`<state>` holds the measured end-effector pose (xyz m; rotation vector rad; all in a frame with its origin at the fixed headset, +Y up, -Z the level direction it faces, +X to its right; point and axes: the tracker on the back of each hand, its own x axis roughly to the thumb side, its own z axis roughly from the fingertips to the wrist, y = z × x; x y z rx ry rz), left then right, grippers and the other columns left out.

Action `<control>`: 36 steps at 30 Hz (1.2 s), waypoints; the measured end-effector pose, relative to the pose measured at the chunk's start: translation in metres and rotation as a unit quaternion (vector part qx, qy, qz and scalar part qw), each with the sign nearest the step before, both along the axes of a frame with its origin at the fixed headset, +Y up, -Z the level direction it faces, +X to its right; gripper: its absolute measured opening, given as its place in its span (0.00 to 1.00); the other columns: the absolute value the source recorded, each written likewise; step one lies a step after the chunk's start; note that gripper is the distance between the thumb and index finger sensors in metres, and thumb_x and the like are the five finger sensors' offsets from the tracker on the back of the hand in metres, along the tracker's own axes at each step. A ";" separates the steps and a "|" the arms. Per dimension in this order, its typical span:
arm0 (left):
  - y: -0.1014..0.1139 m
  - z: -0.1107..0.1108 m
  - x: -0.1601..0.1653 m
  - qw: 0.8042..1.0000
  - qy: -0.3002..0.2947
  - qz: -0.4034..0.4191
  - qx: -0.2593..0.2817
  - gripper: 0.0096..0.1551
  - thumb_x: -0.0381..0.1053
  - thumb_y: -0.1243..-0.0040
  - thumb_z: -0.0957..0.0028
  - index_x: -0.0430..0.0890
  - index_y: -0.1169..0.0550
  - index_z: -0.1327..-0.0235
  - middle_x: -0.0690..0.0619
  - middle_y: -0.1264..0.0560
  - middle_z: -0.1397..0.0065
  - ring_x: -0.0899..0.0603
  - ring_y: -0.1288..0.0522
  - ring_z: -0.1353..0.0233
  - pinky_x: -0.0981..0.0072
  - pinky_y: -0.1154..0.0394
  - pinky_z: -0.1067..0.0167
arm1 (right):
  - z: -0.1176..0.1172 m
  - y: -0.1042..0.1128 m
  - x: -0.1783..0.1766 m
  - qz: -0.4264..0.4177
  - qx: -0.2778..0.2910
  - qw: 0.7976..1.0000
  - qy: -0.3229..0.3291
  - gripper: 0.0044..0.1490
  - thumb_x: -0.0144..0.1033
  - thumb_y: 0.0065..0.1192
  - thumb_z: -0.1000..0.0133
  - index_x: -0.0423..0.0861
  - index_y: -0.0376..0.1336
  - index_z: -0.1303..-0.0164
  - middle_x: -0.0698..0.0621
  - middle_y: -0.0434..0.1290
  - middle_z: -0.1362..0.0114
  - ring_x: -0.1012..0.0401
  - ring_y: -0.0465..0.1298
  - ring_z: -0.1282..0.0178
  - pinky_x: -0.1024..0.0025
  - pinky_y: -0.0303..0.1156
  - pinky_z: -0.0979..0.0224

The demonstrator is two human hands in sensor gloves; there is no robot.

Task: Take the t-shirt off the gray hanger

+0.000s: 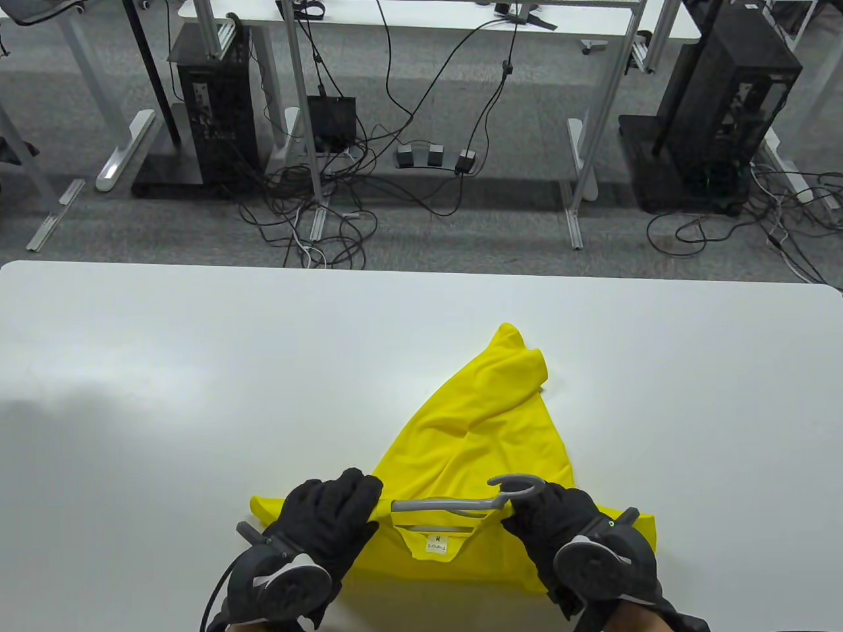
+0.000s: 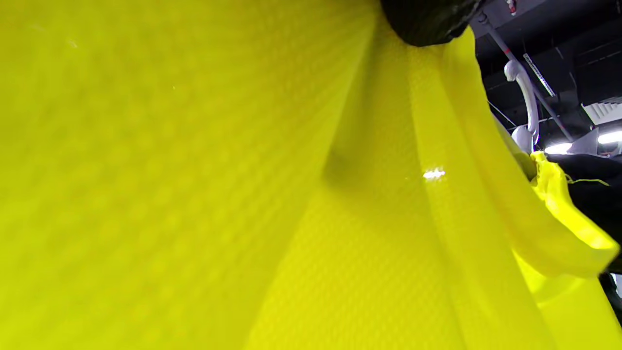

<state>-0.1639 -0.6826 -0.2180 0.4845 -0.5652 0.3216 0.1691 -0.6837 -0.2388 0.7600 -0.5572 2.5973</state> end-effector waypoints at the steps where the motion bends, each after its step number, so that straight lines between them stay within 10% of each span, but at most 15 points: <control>1: 0.000 -0.001 -0.002 1.000 0.003 0.006 0.000 0.31 0.55 0.50 0.43 0.46 0.29 0.27 0.43 0.30 0.26 0.37 0.21 0.36 0.36 0.31 0.35 | -0.001 0.001 0.004 -0.004 0.001 1.000 -0.009 0.31 0.45 0.54 0.48 0.45 0.65 0.37 0.45 0.76 0.39 0.54 0.80 0.56 0.48 0.75 0.49; 17: -0.008 -0.021 -0.027 0.993 0.117 -0.020 -0.030 0.26 0.50 0.42 0.49 0.42 0.19 0.41 0.42 0.19 0.39 0.41 0.15 0.47 0.39 0.26 0.41 | -0.012 0.007 0.043 -0.115 -0.012 0.992 -0.052 0.30 0.45 0.54 0.50 0.47 0.66 0.39 0.47 0.76 0.42 0.55 0.80 0.55 0.49 0.75 0.49; 26: -0.021 -0.017 0.006 0.990 -0.002 -0.109 -0.092 0.31 0.56 0.43 0.46 0.45 0.24 0.32 0.43 0.25 0.30 0.39 0.19 0.37 0.37 0.31 0.34 | -0.011 0.005 0.042 -0.120 -0.020 0.990 -0.070 0.30 0.45 0.55 0.48 0.45 0.65 0.37 0.44 0.76 0.41 0.53 0.80 0.54 0.47 0.74 0.48; 36: 0.006 0.013 0.009 0.991 0.013 -0.094 0.098 0.39 0.62 0.42 0.46 0.44 0.32 0.26 0.42 0.31 0.27 0.39 0.24 0.37 0.39 0.35 0.33 | -0.016 -0.003 0.031 -0.055 -0.045 0.996 -0.049 0.31 0.45 0.57 0.48 0.44 0.65 0.36 0.43 0.76 0.40 0.53 0.80 0.55 0.47 0.74 0.48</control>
